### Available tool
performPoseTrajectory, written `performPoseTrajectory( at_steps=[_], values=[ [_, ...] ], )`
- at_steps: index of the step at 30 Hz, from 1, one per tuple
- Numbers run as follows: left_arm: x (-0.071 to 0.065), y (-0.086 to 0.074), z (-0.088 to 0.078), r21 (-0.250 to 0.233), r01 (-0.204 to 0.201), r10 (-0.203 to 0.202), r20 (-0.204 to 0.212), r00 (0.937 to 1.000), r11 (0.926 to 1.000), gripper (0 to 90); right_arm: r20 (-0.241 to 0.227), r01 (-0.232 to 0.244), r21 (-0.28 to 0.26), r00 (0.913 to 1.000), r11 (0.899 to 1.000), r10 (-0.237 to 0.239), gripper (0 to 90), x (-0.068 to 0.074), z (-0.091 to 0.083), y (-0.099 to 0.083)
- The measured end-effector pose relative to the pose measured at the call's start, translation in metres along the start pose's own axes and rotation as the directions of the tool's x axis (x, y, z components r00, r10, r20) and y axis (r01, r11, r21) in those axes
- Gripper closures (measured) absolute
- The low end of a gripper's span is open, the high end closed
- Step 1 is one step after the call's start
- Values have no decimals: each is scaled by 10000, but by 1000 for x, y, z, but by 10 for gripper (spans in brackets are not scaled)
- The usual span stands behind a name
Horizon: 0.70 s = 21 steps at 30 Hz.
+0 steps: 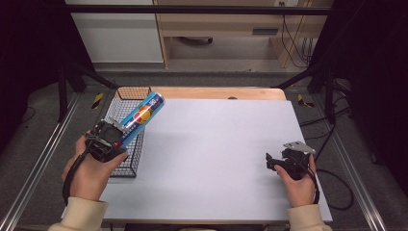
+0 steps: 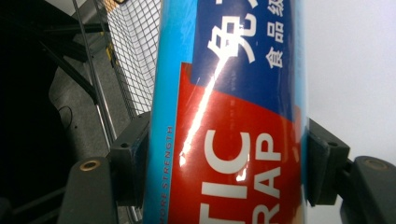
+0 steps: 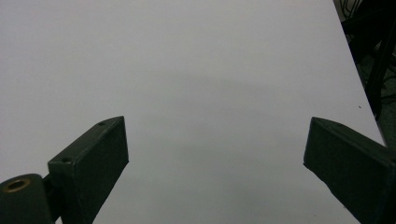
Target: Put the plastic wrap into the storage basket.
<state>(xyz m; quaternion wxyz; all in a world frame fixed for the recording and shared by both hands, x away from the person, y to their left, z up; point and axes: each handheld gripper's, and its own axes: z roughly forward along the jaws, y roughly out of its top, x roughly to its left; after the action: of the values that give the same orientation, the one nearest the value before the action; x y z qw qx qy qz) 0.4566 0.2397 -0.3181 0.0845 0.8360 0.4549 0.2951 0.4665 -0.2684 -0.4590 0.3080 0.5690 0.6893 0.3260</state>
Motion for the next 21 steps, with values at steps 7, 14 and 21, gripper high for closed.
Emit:
performPoseTrajectory(
  at_steps=[7, 14, 21],
  values=[
    [7, 0, 5, 179, 440, -439, -5, 9990, 9989, 312, -22, 8, 23, 10000, 10000, -8, 68, 1, 0, 0],
    [14, -1, 16, 716, 894, -868, -382, 9955, 9934, 313, -261, 104, -12, 9996, 9999, -104, 70, 5, 0, 2],
    [25, 7, 21, 992, 1273, -1225, -531, 9910, 9869, 314, -413, 119, 6, 9991, 9999, -119, 71, 5, 2, 2]
  ],
)
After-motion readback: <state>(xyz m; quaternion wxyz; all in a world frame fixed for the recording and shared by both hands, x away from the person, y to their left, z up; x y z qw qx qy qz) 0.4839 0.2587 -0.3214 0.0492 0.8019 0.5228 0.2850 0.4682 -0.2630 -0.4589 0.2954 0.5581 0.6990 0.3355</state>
